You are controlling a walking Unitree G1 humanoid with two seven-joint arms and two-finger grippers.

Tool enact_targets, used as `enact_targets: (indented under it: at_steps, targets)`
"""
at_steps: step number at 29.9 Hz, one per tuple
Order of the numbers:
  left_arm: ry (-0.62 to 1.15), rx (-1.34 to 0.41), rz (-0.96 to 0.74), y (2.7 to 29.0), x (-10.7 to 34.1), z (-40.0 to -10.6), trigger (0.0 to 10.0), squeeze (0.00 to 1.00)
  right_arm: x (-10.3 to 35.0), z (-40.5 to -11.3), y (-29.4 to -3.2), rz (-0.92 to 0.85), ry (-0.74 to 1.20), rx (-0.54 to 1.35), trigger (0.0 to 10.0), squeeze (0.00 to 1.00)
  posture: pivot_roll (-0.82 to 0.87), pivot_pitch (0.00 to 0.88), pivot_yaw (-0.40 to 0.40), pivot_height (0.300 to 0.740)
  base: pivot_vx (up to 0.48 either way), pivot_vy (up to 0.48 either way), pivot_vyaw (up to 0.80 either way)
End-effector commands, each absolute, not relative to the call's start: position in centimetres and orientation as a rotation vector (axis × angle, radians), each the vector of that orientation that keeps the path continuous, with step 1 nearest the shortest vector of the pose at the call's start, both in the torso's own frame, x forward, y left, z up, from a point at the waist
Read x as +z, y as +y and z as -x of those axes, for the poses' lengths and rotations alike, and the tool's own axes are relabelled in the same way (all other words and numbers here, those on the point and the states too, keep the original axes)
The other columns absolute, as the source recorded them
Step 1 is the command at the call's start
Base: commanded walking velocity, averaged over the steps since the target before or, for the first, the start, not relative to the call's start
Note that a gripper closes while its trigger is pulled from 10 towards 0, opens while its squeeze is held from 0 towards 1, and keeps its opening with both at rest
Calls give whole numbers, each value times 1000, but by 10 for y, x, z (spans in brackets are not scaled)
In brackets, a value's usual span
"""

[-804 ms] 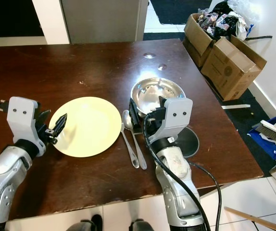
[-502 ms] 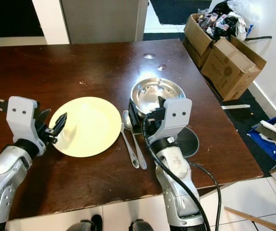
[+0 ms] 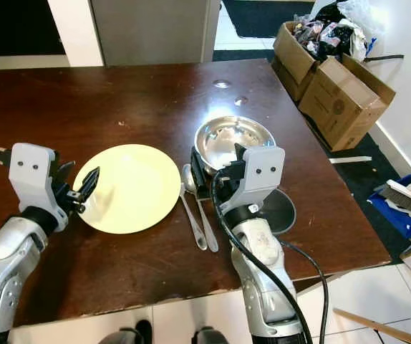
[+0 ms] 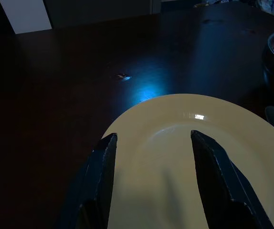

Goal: Setting the table

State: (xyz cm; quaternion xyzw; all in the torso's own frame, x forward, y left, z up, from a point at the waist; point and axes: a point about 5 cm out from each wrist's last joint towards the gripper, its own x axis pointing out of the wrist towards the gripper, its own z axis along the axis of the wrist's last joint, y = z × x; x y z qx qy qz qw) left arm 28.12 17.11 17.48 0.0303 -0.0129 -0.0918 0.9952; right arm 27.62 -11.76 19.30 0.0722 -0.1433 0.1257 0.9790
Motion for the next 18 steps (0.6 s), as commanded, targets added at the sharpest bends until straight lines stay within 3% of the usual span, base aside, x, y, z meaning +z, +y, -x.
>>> enact_targets:
  at_steps: [1, 18]
  targets:
    - [2, -179, -61, 171, 167, -280, 10000, 0, 190, -277, -119, -140, -281, 248, 10000, 0, -131, 86, 42, 740, 0, 0, 0]
    - [0, -180, -64, 171, 168, -279, 10000, 0, 190, -277, -118, -146, -283, 249, 10000, 0, -128, 93, 42, 740, 0, 0, 0]
